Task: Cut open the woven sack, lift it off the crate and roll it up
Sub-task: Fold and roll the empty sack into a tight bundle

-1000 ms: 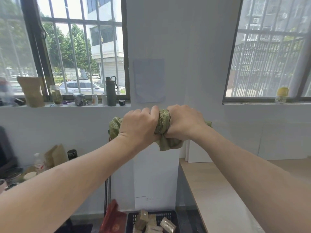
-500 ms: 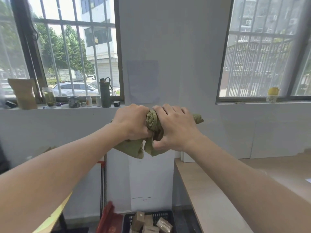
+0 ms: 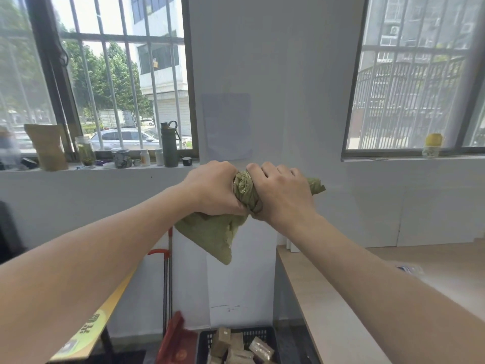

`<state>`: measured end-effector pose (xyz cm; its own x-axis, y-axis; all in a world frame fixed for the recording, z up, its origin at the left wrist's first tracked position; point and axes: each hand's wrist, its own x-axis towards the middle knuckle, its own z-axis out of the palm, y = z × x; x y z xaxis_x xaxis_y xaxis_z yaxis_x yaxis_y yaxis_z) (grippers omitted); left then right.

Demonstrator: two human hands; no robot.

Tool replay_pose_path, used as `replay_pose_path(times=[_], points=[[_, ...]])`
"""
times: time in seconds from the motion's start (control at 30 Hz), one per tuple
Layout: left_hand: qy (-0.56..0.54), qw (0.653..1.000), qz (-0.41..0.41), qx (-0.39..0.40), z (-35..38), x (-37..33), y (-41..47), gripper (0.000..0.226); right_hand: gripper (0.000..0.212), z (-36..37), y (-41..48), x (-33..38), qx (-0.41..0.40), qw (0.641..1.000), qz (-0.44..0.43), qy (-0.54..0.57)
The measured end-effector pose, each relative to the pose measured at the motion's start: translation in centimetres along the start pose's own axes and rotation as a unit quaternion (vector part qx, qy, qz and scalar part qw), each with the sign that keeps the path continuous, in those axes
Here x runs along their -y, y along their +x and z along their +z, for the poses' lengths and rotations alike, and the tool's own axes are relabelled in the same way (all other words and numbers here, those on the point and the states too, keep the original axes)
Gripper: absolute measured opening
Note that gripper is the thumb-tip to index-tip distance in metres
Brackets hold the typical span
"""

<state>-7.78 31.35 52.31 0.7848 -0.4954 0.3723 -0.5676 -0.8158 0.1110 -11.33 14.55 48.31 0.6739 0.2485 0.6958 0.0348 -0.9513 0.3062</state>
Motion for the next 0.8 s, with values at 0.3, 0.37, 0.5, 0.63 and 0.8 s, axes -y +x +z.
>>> replay_pose_path(times=[0.3,0.37,0.5,0.63,0.8], points=[[-0.031,0.999,0.014,-0.011,0.2,-0.7,-1.0,0.040,0.038,-0.5,1.1,-0.9,-0.045,0.999,0.001,0.001],[0.042,0.997,0.016,-0.063,0.7,-1.0,-1.6,0.051,0.032,-1.0,1.1,-1.1,0.026,0.998,0.023,0.051],[0.254,0.948,0.034,-0.190,2.9,-1.1,-2.4,0.062,0.035,-1.9,1.5,-1.9,0.148,0.973,0.091,0.152],[0.243,0.950,0.015,-0.195,3.3,-0.9,-2.8,0.042,0.039,-2.2,1.4,-2.3,0.213,0.954,0.072,0.196],[0.171,0.976,-0.001,-0.132,2.5,-1.0,-2.5,0.027,0.059,-1.9,0.1,-2.2,0.143,0.967,0.024,0.209]])
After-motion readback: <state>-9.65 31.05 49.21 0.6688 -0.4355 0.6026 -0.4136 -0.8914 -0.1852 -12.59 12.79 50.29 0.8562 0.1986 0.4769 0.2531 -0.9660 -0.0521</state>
